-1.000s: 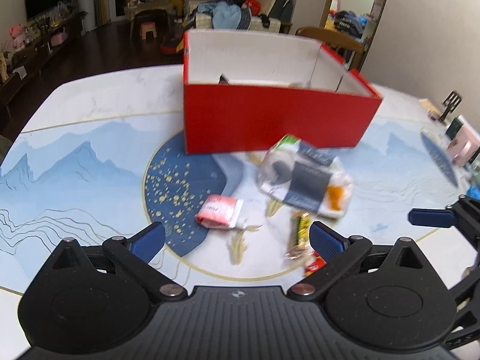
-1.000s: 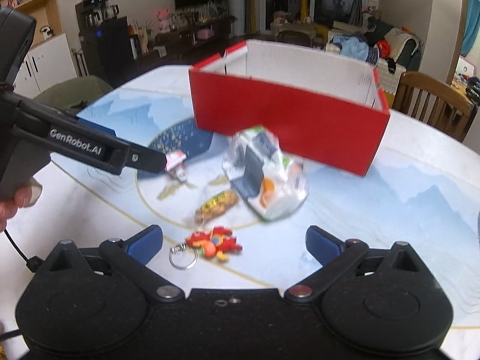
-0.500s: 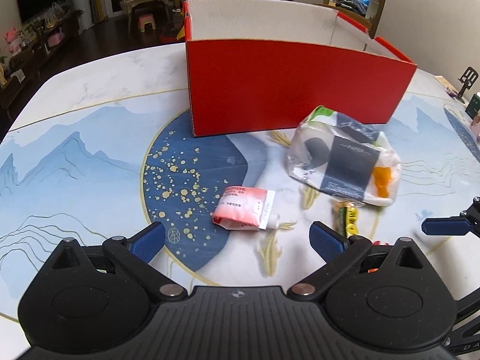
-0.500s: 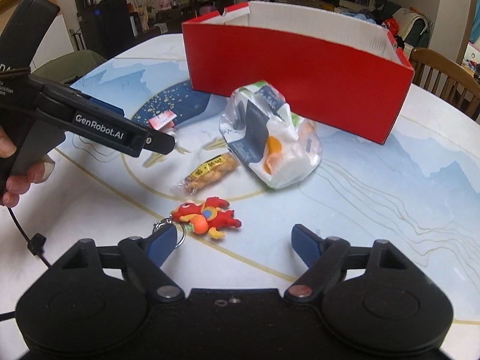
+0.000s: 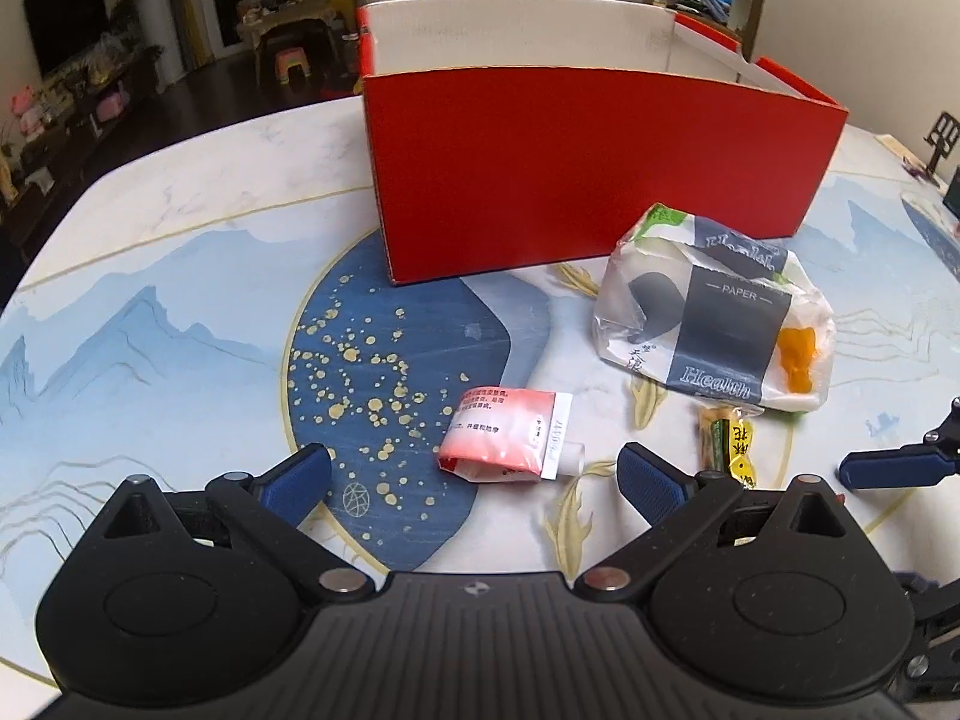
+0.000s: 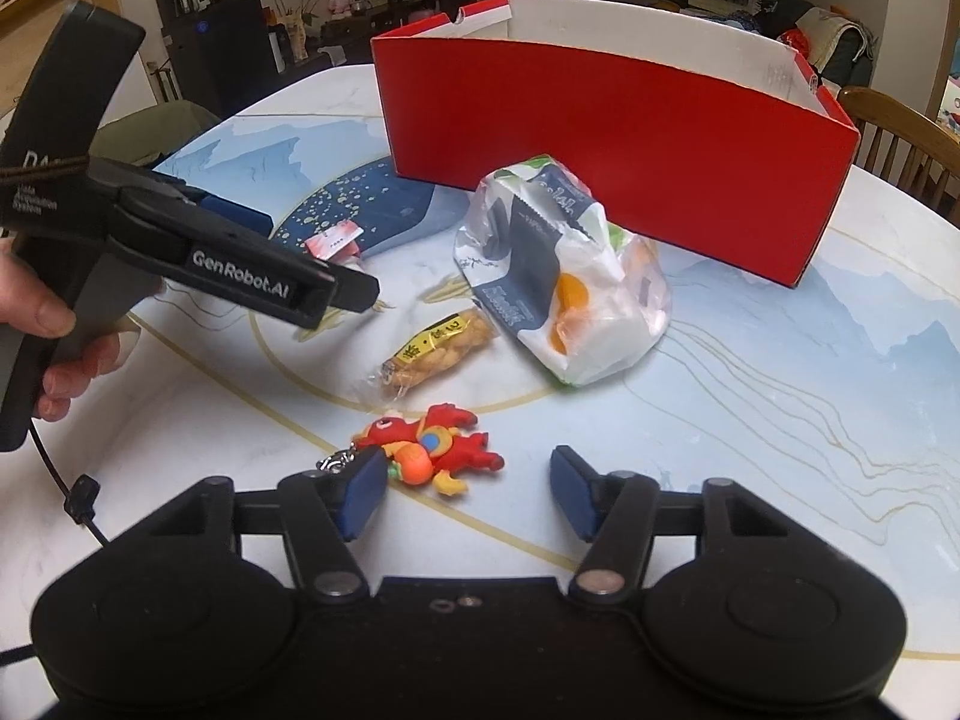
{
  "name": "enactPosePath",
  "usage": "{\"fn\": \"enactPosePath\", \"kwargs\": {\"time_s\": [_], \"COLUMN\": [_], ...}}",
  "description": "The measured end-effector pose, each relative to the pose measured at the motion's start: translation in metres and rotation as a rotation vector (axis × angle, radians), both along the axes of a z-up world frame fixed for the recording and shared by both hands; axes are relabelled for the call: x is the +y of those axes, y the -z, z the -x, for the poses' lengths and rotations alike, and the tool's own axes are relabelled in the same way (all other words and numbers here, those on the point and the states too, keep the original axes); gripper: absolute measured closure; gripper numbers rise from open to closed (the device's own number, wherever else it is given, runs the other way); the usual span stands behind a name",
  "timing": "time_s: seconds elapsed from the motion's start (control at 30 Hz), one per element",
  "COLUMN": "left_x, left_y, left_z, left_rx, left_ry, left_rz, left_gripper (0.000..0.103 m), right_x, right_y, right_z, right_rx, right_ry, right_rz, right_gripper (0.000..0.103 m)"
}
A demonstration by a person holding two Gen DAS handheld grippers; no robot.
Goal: Organize objects
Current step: 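Grasp the pink-and-white tube with the left tool while the right tool grasps the orange keychain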
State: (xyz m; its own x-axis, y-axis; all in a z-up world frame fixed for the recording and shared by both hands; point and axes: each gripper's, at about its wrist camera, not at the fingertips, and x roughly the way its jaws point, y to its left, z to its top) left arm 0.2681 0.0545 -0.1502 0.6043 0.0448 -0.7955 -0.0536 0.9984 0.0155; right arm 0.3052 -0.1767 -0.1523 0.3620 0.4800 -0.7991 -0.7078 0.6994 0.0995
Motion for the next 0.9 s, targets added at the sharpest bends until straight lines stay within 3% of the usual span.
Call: {"fn": "enactPosePath", "kwargs": {"time_s": [0.1,0.43,0.9], "left_x": [-0.003,-0.008,-0.012], "left_y": [0.0,-0.003,-0.01], "left_z": [0.0,0.001,0.01], "left_rx": [-0.006,0.006,0.037], "left_ry": [0.02,0.065,0.039], "left_rz": [-0.012,0.001,0.027], "left_gripper": [0.008,0.05,0.052], "right_x": [0.001,0.002,-0.004], "right_y": [-0.001,-0.001,-0.01], "right_z": [0.001,0.002,0.007], "right_rx": [0.001,0.013,0.016], "right_ry": [-0.007,-0.015,0.012], "right_rz": [-0.004,-0.015,-0.038], "right_gripper": [0.053,0.058,0.065]}}
